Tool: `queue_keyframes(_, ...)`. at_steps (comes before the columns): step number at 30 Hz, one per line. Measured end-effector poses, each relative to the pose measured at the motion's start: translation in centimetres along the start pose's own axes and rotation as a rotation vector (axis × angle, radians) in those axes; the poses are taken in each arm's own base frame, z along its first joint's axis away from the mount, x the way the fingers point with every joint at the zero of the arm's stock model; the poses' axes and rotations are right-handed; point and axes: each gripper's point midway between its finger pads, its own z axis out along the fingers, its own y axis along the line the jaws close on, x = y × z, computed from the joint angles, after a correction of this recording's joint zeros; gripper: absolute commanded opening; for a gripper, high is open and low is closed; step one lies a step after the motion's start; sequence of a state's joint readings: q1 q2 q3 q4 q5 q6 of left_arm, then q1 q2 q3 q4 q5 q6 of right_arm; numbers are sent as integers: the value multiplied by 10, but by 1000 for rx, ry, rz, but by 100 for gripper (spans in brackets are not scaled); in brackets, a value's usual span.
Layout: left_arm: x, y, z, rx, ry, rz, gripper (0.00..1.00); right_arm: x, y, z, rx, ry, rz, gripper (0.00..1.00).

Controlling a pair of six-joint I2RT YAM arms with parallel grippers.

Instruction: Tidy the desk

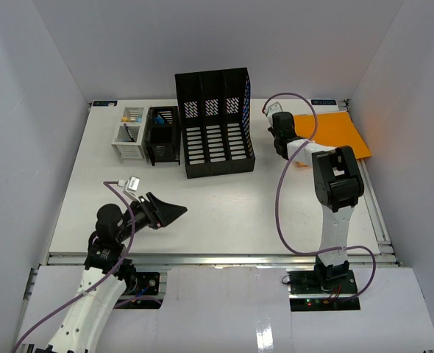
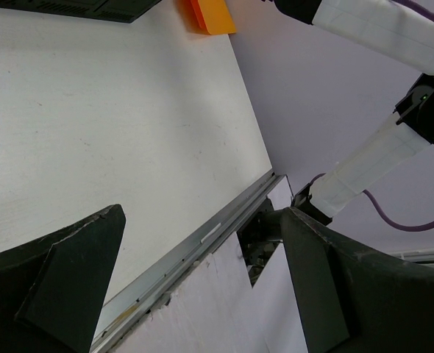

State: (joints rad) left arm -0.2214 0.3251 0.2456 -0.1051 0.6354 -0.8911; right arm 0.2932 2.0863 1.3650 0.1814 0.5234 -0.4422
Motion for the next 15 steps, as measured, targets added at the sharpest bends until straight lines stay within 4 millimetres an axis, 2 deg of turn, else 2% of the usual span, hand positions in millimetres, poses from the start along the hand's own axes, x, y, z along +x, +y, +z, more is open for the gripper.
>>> queue_keyframes(6,1,-5,4,34,18,-28,98,9,1,-19,-37,-10,-2,8)
queue_keyframes(15,7,-7,17,82,58,-83,98,25,-2,-65,-103,-25,24,8)
